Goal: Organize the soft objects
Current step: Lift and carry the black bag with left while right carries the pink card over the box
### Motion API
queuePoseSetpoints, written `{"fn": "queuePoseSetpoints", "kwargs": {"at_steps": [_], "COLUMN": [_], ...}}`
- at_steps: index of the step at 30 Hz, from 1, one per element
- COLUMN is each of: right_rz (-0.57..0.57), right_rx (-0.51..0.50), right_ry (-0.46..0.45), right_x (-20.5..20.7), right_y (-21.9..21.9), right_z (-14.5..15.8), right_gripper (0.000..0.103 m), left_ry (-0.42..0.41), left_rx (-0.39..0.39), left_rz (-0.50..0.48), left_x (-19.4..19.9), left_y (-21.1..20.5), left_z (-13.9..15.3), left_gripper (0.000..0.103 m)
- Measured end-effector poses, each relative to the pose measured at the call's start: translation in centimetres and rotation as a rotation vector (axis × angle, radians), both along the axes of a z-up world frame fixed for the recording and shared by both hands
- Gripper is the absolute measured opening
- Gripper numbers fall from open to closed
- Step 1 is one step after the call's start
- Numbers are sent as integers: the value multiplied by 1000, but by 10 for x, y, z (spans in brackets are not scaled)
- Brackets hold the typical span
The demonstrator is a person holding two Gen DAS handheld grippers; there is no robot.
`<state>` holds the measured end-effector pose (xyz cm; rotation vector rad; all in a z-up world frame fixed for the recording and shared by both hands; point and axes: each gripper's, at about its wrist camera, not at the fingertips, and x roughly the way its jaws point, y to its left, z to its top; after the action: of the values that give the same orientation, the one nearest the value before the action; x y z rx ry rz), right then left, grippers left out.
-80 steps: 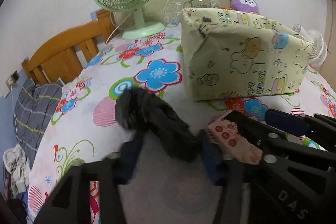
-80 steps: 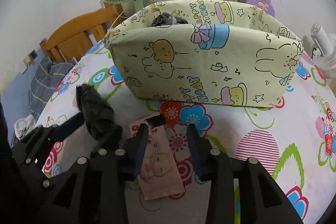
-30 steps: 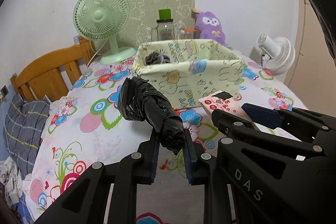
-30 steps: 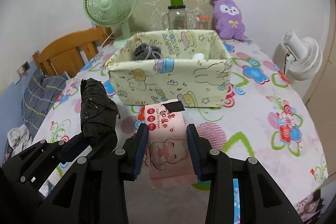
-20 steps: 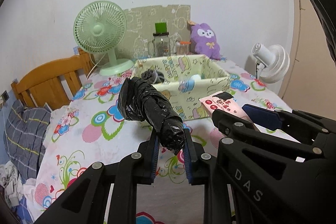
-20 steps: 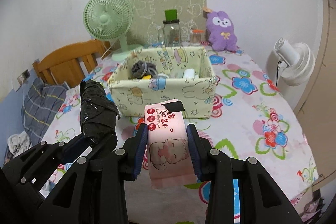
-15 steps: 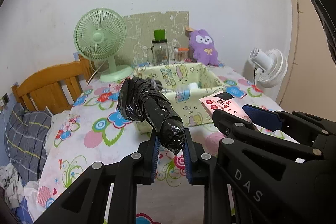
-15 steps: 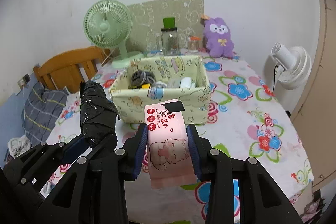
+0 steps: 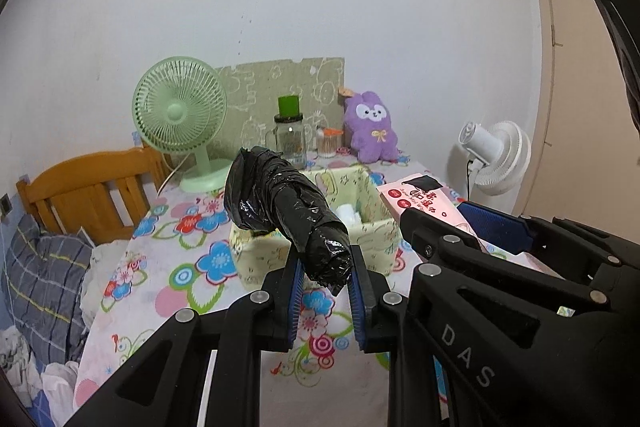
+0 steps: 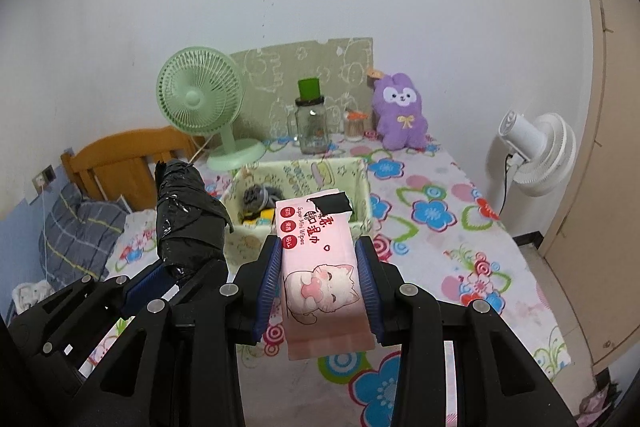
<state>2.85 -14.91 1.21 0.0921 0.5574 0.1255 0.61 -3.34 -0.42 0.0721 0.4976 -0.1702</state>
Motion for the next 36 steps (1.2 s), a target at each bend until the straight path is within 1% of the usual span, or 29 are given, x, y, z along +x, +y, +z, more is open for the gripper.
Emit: {"fn": "queuePoseSetpoints", "kwargs": {"at_steps": [17,25,36], "right_rz": [-28,-38,-43], "right_rx": [21,22,26], "right_ry": [-54,-49,-29], "right_x": [25,49,90], "right_y": [-5,-4,1], "right_z": [26,25,17], "right_gripper": [41,41,41], "left_ry": [-44,-36,-16], "left_rx": [1,-3,-9], "left_rz": [-13,-15,11], "left_x": [25,48,84], "left_y": [-3,-2,2], "left_z": [23,23,16], "left_gripper": [20,20,20]}}
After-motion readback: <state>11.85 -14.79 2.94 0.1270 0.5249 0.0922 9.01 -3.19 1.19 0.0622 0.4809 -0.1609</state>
